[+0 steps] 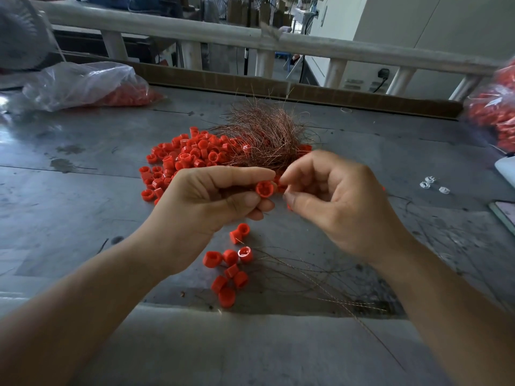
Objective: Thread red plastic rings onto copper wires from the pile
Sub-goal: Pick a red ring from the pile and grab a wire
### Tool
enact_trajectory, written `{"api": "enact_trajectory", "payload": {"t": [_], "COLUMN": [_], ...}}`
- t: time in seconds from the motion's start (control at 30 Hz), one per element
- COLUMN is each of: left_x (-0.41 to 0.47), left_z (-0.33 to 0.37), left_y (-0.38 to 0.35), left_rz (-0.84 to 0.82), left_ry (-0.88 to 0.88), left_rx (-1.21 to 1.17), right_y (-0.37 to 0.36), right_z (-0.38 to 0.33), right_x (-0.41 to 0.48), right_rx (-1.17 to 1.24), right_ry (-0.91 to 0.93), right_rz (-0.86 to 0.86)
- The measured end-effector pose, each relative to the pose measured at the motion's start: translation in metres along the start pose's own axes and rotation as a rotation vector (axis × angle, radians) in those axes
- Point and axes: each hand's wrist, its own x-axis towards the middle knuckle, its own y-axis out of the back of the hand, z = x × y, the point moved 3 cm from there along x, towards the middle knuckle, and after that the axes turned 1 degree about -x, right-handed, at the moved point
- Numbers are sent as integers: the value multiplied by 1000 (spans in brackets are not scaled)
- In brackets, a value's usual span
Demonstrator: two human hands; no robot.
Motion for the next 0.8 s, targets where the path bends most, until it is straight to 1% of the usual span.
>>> {"api": "enact_trajectory", "payload": {"t": [0.1, 0.23, 0.33, 0.5, 0.57, 0.63, 0.67, 0.73, 0.8], "left_x": [0, 0, -1, -1, -1, 0, 0, 0, -1], "left_z": [1, -2, -4, -5, -6, -5, -4, -3, -3], "left_y": [-2, -1, -2, -3, -3, -3, -4, -4, -3], "left_rz": [-49, -75, -103, -100, -75, -58, -55, -48, -38], "left_ry": [10, 29, 44, 76, 92, 100, 102, 103, 103], "left_rx": [-54, -67, -73, -142, -146, -145, -147, -157, -167], "right_y": [-2, -11, -15, -12, -5, 9, 19, 41, 60], "right_z": [4, 7, 9, 10, 16, 32, 42, 59, 74], "right_x": [0, 1, 1, 2, 5, 10, 13, 17, 18], "right_rx": [106, 231, 232, 179, 54, -179, -329, -604, -748], "right_ry": [-102, -174, -194, -177, -202, -290, -329, -367, -437], "right_rz": [-23, -97, -125, -137, -160, -143, -92, 66, 157]}}
